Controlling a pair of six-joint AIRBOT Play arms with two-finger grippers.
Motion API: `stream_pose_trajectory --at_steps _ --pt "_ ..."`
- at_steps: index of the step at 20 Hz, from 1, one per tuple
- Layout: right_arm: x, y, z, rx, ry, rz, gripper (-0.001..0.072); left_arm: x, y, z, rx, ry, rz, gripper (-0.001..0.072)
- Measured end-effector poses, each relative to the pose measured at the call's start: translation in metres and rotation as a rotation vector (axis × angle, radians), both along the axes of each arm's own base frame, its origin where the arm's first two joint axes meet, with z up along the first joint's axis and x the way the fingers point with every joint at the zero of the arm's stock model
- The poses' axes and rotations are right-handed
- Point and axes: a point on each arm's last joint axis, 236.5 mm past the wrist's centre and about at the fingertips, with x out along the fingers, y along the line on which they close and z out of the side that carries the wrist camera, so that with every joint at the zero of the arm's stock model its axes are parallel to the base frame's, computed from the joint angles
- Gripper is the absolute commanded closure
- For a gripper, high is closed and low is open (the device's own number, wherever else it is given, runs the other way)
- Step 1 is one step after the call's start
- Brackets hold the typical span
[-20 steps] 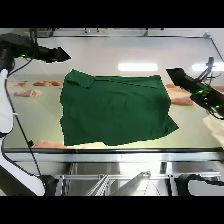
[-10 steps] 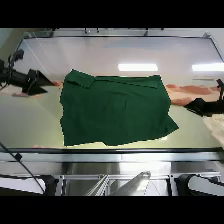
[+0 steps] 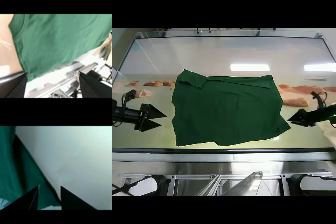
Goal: Fold the shirts.
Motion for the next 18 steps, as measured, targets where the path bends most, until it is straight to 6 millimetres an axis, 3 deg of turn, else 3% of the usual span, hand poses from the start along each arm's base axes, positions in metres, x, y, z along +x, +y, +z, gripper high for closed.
stream_pose_trajectory --at_steps 2,4,5,13,18 --pt "-0.008 0.02 -0.006 0.043 0.041 0.065 0.0393 -0.012 -0.002 -0.006 -0.003 0.021 0.019 0.001" --pt "-0.016 0.037 -0.012 0.068 0.076 0.13 0.0649 -0.022 -0.006 -0.012 -0.01 0.048 0.031 0.001" --pt "-0.019 0.043 -0.014 0.071 0.09 0.156 0.0693 -0.028 -0.008 -0.016 -0.013 0.063 0.033 0.001" --pt "-0.024 0.061 -0.017 0.079 0.102 0.227 0.0692 -0.048 -0.024 -0.045 -0.023 0.144 0.044 0.001" --pt "-0.024 0.062 -0.016 0.078 0.102 0.23 0.0692 -0.063 -0.051 -0.07 -0.067 0.261 -0.052 0.001"
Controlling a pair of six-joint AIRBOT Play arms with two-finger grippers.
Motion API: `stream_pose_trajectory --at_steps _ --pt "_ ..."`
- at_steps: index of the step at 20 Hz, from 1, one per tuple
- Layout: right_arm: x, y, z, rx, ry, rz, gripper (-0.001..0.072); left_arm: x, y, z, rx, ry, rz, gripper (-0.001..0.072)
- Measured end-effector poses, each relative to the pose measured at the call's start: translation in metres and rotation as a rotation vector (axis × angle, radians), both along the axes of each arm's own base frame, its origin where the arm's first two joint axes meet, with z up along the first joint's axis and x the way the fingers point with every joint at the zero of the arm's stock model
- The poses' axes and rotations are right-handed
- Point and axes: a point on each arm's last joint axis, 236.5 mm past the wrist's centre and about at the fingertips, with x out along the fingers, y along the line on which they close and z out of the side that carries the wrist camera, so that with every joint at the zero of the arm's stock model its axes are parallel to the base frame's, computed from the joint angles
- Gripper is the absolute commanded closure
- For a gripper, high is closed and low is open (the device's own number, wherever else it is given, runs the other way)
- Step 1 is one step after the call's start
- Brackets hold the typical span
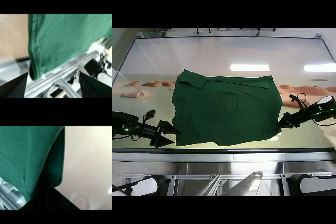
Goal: Fold the shirts.
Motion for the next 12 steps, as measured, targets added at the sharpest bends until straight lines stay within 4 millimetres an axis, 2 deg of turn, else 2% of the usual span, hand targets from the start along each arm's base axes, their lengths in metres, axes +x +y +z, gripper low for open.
stream_pose_trajectory --at_steps 1,4,7,8,9,10,11,12 --pt "0.0 0.0 0.0 0.0 0.001 -0.001 0.0692 -0.003 -0.005 -0.006 -0.006 0.022 -0.02 0.001" --pt "0.0 0.0 0.0 0.0 0.003 -0.001 0.0692 -0.006 -0.02 -0.018 -0.025 0.075 -0.073 0.0148" --pt "-0.001 0.001 0.001 0.004 0.005 0.002 0.0693 0.009 -0.027 -0.021 -0.021 0.05 -0.125 0.0148" --pt "-0.002 0.001 0.002 0.001 0.005 0.006 0.0693 0.018 -0.027 -0.021 -0.01 0.023 -0.134 0.0174" --pt "-0.003 0.0 0.003 -0.002 0.005 0.012 0.0692 0.027 -0.025 -0.02 0.011 -0.012 -0.143 0.0375" --pt "-0.004 -0.001 0.005 -0.009 0.005 0.017 0.0693 0.037 -0.02 -0.02 0.05 -0.055 -0.154 0.0631" --pt "-0.005 -0.003 0.007 -0.016 0.0 0.022 0.0693 0.044 -0.019 -0.01 0.049 -0.084 -0.164 0.0672" --pt "-0.005 -0.004 0.009 -0.027 -0.008 0.028 0.0693 0.05 -0.019 0.002 0.043 -0.114 -0.169 0.0672"
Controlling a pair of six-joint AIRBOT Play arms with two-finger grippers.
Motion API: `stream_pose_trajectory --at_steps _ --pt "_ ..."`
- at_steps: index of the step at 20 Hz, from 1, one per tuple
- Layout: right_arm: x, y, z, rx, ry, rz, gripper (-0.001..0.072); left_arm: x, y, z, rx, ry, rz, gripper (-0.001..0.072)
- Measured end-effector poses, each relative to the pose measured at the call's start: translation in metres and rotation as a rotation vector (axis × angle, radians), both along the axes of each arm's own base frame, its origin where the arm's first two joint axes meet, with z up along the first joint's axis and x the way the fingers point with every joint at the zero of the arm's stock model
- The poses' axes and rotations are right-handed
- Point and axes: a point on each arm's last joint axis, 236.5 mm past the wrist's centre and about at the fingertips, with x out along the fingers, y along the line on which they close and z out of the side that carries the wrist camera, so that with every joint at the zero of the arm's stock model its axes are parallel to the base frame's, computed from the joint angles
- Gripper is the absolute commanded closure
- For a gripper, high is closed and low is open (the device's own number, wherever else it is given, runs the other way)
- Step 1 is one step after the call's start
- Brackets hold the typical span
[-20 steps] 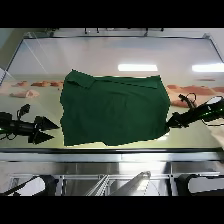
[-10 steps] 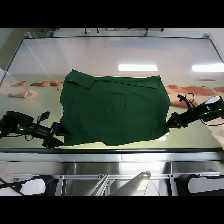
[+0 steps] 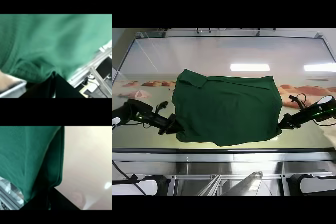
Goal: Fold the shirts.
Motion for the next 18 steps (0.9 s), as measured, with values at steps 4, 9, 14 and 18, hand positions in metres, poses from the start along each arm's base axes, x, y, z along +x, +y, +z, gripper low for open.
stream_pose_trajectory --at_steps 4,9,14,18 --pt "0.01 -0.001 0.026 -0.001 -0.072 -0.019 0.0693 0.022 0.006 0.057 -0.022 -0.16 0.001 0.0672" --pt "0.056 0.035 0.177 0.324 -0.465 -0.125 0.0692 0.063 0.005 0.203 -0.137 -0.59 0.059 0.0672" --pt "0.034 0.039 0.455 0.613 -1.345 -0.218 0.0693 0.044 0.012 0.396 -0.009 -1.175 0.018 0.0672" --pt "-0.04 0.033 0.596 0.4 -1.961 -0.374 0.0693 0.004 0.007 0.514 0.21 -1.565 0.015 0.0673"
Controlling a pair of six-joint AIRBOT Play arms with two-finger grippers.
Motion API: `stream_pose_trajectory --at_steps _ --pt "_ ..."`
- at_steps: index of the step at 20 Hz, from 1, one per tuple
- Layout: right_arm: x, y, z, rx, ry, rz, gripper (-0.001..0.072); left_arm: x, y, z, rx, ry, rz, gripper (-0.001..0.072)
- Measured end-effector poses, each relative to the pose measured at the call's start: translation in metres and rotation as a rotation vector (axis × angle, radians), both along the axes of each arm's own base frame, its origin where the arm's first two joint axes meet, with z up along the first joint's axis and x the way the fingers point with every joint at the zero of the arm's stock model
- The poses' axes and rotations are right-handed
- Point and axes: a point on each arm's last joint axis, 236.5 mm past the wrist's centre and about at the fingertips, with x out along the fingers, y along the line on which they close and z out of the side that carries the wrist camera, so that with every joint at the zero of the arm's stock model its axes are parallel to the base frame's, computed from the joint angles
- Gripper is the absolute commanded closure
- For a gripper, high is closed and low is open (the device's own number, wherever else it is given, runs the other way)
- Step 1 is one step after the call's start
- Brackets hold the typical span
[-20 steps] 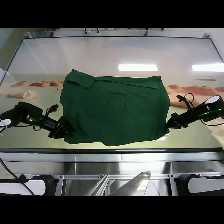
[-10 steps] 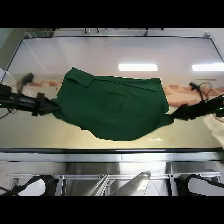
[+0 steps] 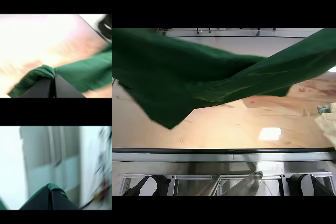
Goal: Fold the shirts.
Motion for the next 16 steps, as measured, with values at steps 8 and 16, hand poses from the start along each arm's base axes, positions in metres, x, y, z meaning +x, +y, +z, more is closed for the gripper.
stream_pose_trajectory --at_steps 8,16 --pt "-0.016 -0.021 0.017 -0.077 -0.078 -0.389 0.0693 0.027 0.011 -0.008 -0.042 0.09 -0.04 0.0673" --pt "0.108 -0.099 -0.235 0.212 0.641 -0.225 0.0693 0.138 0.026 -0.243 -0.299 0.83 -0.22 0.0673"
